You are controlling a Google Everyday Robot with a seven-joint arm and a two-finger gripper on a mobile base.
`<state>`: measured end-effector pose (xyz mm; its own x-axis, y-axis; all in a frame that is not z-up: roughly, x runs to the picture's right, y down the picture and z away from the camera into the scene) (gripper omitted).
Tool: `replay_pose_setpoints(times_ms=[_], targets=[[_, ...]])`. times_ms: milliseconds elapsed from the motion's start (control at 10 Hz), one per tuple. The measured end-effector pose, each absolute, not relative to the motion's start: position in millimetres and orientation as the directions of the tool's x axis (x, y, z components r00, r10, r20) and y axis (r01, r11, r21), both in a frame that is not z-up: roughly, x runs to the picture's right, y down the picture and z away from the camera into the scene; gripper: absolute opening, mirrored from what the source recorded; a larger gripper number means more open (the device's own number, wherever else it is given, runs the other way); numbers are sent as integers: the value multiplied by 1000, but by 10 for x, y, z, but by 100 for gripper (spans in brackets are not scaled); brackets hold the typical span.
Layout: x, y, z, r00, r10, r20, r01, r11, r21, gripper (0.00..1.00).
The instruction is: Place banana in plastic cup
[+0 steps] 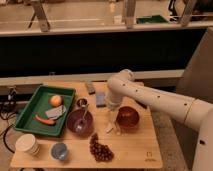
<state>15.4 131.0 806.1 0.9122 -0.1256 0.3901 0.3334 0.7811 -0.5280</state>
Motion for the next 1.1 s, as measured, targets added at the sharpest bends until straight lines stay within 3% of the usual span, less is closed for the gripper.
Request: replay_pose_setpoints(times_ms=[1100], targets=[[196, 1668, 8316, 868, -152, 472, 407, 762, -503, 80]])
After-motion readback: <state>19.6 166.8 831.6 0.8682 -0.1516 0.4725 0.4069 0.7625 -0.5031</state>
